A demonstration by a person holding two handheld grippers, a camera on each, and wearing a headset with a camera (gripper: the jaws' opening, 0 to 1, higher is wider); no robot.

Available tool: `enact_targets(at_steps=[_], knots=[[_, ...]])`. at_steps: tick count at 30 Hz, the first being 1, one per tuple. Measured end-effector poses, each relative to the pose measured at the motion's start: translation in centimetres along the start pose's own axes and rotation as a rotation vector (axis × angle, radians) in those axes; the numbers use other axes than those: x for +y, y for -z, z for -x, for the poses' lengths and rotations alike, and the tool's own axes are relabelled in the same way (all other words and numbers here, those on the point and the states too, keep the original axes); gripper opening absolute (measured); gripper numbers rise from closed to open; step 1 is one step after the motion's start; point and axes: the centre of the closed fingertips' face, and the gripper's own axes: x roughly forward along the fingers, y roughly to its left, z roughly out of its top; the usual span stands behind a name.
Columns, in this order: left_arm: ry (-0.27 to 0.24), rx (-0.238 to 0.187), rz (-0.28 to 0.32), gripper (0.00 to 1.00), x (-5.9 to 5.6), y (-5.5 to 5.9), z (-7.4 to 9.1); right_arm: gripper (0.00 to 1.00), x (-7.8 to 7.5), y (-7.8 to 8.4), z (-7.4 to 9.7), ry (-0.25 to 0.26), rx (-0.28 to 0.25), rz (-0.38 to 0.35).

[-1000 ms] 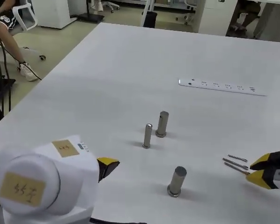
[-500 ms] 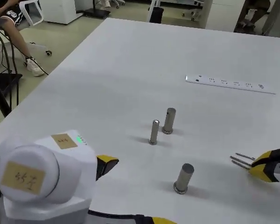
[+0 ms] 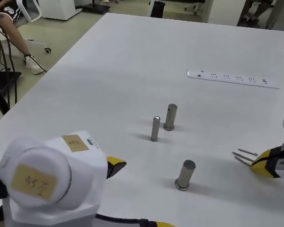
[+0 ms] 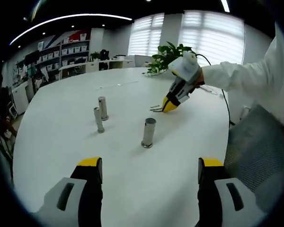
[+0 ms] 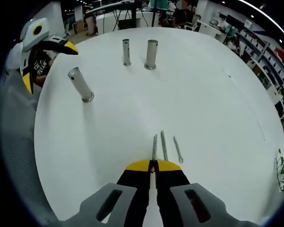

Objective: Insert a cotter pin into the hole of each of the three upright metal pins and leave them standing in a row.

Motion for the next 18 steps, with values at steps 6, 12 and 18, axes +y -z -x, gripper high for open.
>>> enact_targets(at_steps=[6,12,18], knots=[[0.009,0.010,-0.029,0.82,-0.2,-0.6,-0.2,0.00,0.1,-0.1,0.0,-0.017,0.008,0.075],[0.002,0.032,-0.038,0.82,-0.3,-0.7,-0.5,0.00,-0.2,-0.1,0.1,-0.004,0.011,0.042],[0.018,0.005,-0.044,0.82,-0.6,-2.0,-0.5,0.00,-0.2,-1.1,1.6,0.031,-0.052,0.089]])
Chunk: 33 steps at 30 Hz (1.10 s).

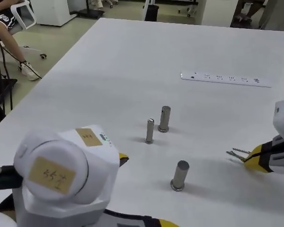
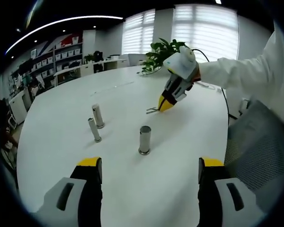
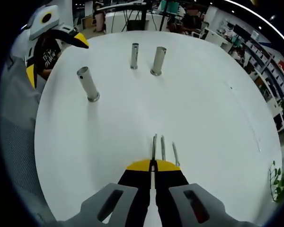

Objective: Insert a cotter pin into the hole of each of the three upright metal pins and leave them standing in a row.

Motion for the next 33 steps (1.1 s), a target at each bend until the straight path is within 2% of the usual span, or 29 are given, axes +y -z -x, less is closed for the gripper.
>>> enact_targets(at_steps=[2,3,4,8,9,10,11,12,13,14,16,19,24,26,29,33], knots=[[0.003,-0.004,-0.005,0.82,0.0,-0.4,-0.1,0.00,0.1,-0.2,0.6,0.004,-0.014,0.001],[0.003,-0.008,-0.010,0.81,0.0,-0.7,-0.2,0.00,0.3,-0.8,1.0,0.009,-0.060,-0.054],[0.008,-0.013,-0.014,0.81,0.0,-1.0,-0.2,0.00,0.3,-1.3,1.6,0.019,-0.102,-0.063],[0.020,-0.033,-0.013,0.79,-0.2,-2.2,-0.4,0.00,0.8,-2.0,3.1,0.053,-0.154,-0.048],[0.036,-0.035,-0.015,0.76,-0.4,-2.5,-0.6,0.00,1.0,-2.5,3.7,0.065,-0.194,-0.061],[0.040,-0.032,-0.015,0.74,-0.4,-2.7,-0.7,0.00,0.7,-3.0,4.2,0.100,-0.225,-0.056],[0.045,-0.030,-0.019,0.73,-0.5,-3.0,-0.8,0.00,1.1,-3.8,4.8,0.111,-0.274,-0.029],[0.050,-0.031,-0.023,0.71,-0.5,-3.3,-0.9,0.00,1.4,-4.1,5.2,0.116,-0.299,-0.018],[0.057,-0.034,-0.018,0.70,-0.6,-3.7,-1.0,0.00,1.5,-4.3,5.8,0.141,-0.308,-0.015],[0.061,-0.038,-0.012,0.70,-0.6,-3.9,-1.1,0.00,1.8,-4.3,6.1,0.143,-0.306,-0.006],[0.074,-0.050,0.014,0.68,-0.7,-4.7,-1.3,0.00,1.9,-4.8,7.0,0.178,-0.333,0.014],[0.094,-0.080,0.047,0.62,-0.9,-6.2,-1.6,0.00,2.5,-5.7,8.3,0.202,-0.374,0.028],[0.134,-0.126,0.145,0.55,-1.1,-8.6,-2.1,0.00,2.8,-6.4,9.4,0.241,-0.404,0.069],[0.143,-0.132,0.153,0.52,-1.1,-9.2,-2.3,0.00,3.1,-6.7,9.9,0.256,-0.413,0.085],[0.163,-0.126,0.165,0.48,-1.4,-10.0,-2.7,0.00,3.6,-6.5,10.0,0.286,-0.390,0.129],[0.201,-0.117,0.164,0.45,-2.4,-10.8,-3.4,0.00,4.5,-6.5,10.0,0.280,-0.392,0.151]])
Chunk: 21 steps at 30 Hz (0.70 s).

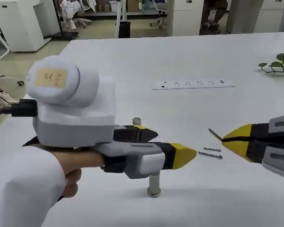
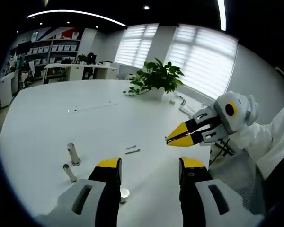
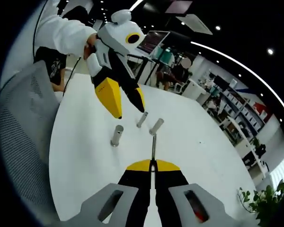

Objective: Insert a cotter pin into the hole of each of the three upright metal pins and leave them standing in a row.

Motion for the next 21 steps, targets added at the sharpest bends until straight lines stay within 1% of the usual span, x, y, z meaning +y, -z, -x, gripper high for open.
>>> enact_targets(at_steps=[2,5,7,9,11,14,17,19,21], knots=[[0.020,0.014,-0.003,0.41,-0.6,0.0,-0.4,0.00,0.1,0.0,0.1,-0.001,-0.002,0.010],[0.044,0.032,-0.013,0.36,-1.3,-0.1,-1.0,0.00,0.5,-0.5,0.3,-0.002,-0.009,0.014],[0.075,0.055,0.008,0.32,-2.0,0.1,-1.4,0.00,0.7,-0.4,0.3,-0.004,-0.004,0.025],[0.100,0.059,0.012,0.26,-2.5,0.0,-1.7,0.00,1.0,-0.6,0.4,-0.009,-0.007,0.030],[0.102,0.063,0.009,0.21,-2.7,0.0,-1.9,0.00,1.1,-0.7,0.4,-0.008,-0.007,0.038],[0.121,0.077,-0.001,0.15,-3.1,0.0,-2.3,0.00,1.3,-1.0,0.5,-0.006,-0.010,0.043],[0.133,0.079,-0.002,0.15,-3.3,-0.1,-2.5,0.00,1.5,-1.1,0.5,-0.007,-0.011,0.047],[0.133,0.082,-0.005,0.14,-3.2,-0.1,-2.7,0.00,1.7,-1.3,0.5,-0.008,-0.012,0.052],[0.137,0.088,-0.006,0.12,-3.3,0.0,-2.8,0.00,1.8,-1.5,0.4,-0.009,-0.016,0.057]])
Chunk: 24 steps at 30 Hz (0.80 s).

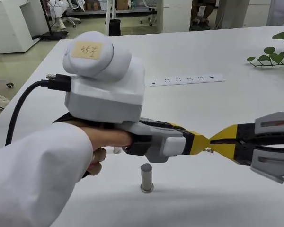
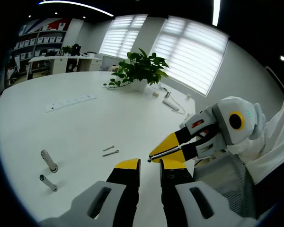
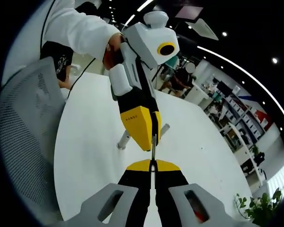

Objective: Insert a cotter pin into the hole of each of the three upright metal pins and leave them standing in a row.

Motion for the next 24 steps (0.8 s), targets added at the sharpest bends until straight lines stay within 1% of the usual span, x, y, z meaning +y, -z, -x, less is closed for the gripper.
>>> enact_targets(at_steps=[6,8,11,19,24], knots=[[0.004,0.003,-0.002,0.11,-0.23,0.11,-0.30,0.00,0.34,-0.44,-0.06,-0.008,-0.005,0.024],[0.009,0.011,0.007,0.09,-0.31,0.30,-0.36,0.00,0.41,-0.63,-0.04,-0.010,-0.009,0.028],[0.019,0.019,0.013,0.03,-0.39,0.46,-0.39,0.00,0.56,-0.76,-0.02,-0.015,-0.009,0.036],[0.018,0.029,0.020,0.00,-0.31,0.61,-0.45,0.00,0.59,-0.71,-0.04,-0.016,-0.011,0.038],[0.027,0.036,0.036,0.00,-0.46,0.74,-0.40,0.00,0.75,-0.73,0.00,-0.024,-0.013,0.044]])
